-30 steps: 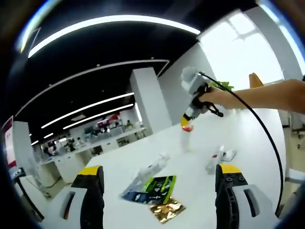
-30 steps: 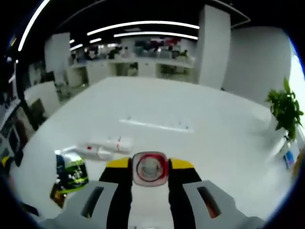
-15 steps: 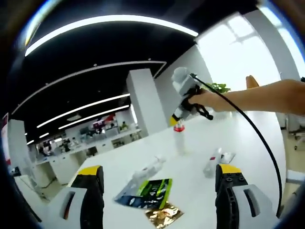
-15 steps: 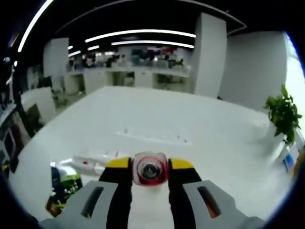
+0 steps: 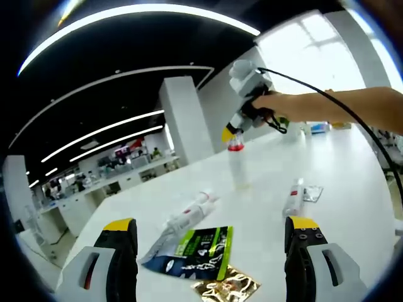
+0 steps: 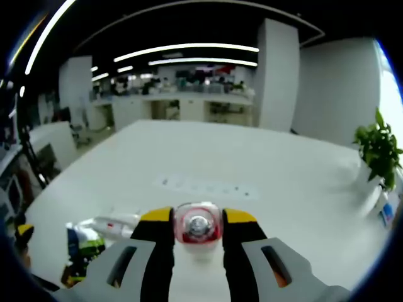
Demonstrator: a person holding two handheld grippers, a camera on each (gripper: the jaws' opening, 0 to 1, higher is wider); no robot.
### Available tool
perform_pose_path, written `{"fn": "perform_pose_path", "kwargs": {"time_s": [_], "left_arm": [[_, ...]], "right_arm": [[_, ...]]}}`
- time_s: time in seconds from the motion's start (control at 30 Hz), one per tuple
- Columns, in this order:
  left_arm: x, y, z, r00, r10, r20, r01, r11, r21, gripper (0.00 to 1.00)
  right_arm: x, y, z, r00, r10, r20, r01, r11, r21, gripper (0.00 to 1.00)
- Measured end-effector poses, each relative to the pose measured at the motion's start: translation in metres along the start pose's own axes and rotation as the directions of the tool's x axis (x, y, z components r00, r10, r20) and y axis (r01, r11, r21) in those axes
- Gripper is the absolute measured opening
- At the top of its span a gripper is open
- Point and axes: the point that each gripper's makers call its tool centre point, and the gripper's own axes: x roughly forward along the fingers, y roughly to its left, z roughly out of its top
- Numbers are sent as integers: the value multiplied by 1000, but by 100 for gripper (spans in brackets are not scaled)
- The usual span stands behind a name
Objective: Arrange the skincare products in the storage area until every visible bottle or jar stands upright without overlapping.
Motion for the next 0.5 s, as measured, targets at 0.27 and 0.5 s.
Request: {"fn": "perform_pose_path", "kwargs": {"time_s": [0.27,0.5], "left_arm": [[2,-1,-4,1000,-5,-5,5,1000,0,100],[11,10,-6,1000,6,-9,-7,1000,-18,100]], "right_arm": [[3,-2,2,1000,-4,1,4,999,34,27],[3,1,3,1000,9,27,-10,1000,20,27]]}}
